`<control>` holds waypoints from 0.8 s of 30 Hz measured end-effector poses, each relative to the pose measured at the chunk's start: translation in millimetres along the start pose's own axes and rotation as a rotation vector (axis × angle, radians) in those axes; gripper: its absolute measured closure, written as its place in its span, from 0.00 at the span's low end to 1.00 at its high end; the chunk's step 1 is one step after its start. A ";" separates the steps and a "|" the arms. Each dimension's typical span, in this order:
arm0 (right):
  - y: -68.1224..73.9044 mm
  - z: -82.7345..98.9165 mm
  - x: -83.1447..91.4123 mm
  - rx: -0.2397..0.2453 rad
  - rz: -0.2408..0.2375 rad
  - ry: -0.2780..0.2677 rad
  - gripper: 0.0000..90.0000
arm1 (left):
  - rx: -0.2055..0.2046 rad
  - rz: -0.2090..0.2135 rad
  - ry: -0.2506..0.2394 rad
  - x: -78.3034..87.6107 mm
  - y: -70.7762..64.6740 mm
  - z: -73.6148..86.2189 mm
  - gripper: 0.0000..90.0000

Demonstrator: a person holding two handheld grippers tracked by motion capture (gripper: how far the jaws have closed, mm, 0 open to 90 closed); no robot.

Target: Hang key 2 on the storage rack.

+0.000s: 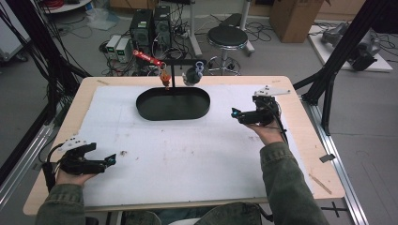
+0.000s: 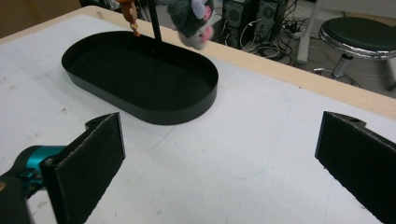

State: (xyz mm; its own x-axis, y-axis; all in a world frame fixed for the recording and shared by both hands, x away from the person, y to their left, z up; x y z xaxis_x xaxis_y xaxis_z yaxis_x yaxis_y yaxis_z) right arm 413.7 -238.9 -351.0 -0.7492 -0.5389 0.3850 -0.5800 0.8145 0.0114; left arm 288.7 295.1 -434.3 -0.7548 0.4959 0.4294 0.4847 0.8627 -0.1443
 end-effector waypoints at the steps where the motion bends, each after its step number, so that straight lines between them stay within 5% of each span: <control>1: -0.2 1.5 1.7 -0.007 -0.002 0.003 0.00 | -0.002 -0.001 -0.001 0.2 0.1 0.0 0.02; 14: -7.5 40.0 27.0 -0.078 0.027 -0.081 0.00 | -0.001 -0.005 0.001 -0.2 -1.0 1.0 0.02; 24: -10.7 86.4 46.1 -0.084 0.065 -0.065 0.00 | 0.000 -0.008 0.001 2.0 -0.7 1.8 0.02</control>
State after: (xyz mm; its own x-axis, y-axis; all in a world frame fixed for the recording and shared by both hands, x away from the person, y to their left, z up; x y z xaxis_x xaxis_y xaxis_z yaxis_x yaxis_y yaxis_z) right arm 357.8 -291.0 -413.1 -0.8053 -0.4949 0.3264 -0.5026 0.8619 0.0669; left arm 286.0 295.7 -435.0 -0.7582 0.4891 0.4312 0.4787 0.8665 -0.1412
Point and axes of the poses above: each handheld gripper's, and its own axes: x roughly backward along the jaws, z roughly out of its underside, y roughly to its left, the point moved 2 cm from there along -x, roughly forward along the jaws, and after that the axes turned 6 degrees about -y, right-handed, at the moved point
